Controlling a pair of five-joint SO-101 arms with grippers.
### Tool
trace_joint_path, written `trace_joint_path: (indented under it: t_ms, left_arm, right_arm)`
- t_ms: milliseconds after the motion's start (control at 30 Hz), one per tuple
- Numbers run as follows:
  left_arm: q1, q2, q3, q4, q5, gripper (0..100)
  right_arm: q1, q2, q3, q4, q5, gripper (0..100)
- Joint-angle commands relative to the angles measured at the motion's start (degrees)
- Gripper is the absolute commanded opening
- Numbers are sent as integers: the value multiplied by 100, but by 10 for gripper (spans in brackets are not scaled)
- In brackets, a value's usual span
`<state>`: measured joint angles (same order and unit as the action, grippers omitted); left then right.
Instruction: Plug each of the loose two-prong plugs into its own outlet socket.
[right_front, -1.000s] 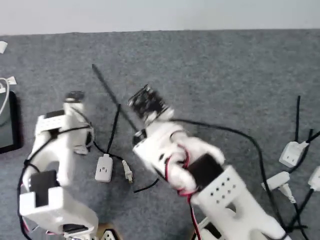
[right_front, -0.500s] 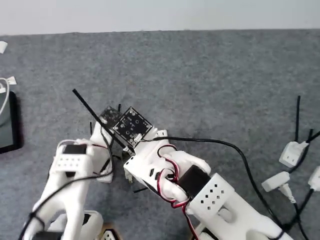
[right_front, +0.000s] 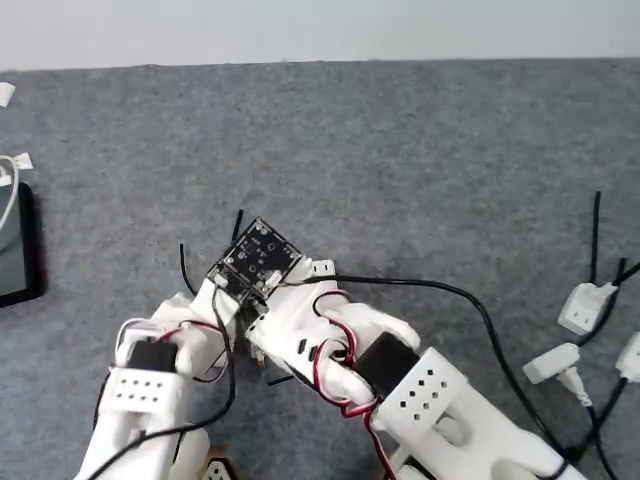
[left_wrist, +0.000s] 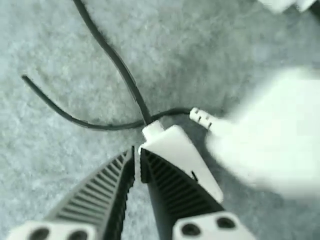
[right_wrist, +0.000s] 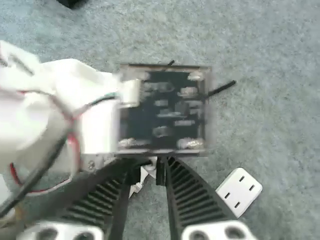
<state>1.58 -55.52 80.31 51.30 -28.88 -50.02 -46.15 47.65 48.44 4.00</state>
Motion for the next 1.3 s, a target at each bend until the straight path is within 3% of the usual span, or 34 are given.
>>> trace_joint_path:
  t_ms: [0,167,300,467,933,1267]
  left_arm:
    - [18,-501,57,-176,220,13]
    - [-246,-1020,426,-862,1468,14]
    - [-651,-1160,409,-1073,1890,16]
    - [-949,-791,154,-1073,1908,16]
    - [-1301,2075,-1411,-1073,1644,16]
    - [-1345,2180,-1490,-1064,1644,16]
  right_arm:
    - [13,-163,-26,-127,44,8]
    - [488,-92,-44,-136,9,8]
    - [716,374,-70,-347,35,8]
    - [1068,1314,-589,-382,70,8]
    - [2088,2879,-1530,-734,1969,8]
    - [2097,3196,-1538,-769,2338,8]
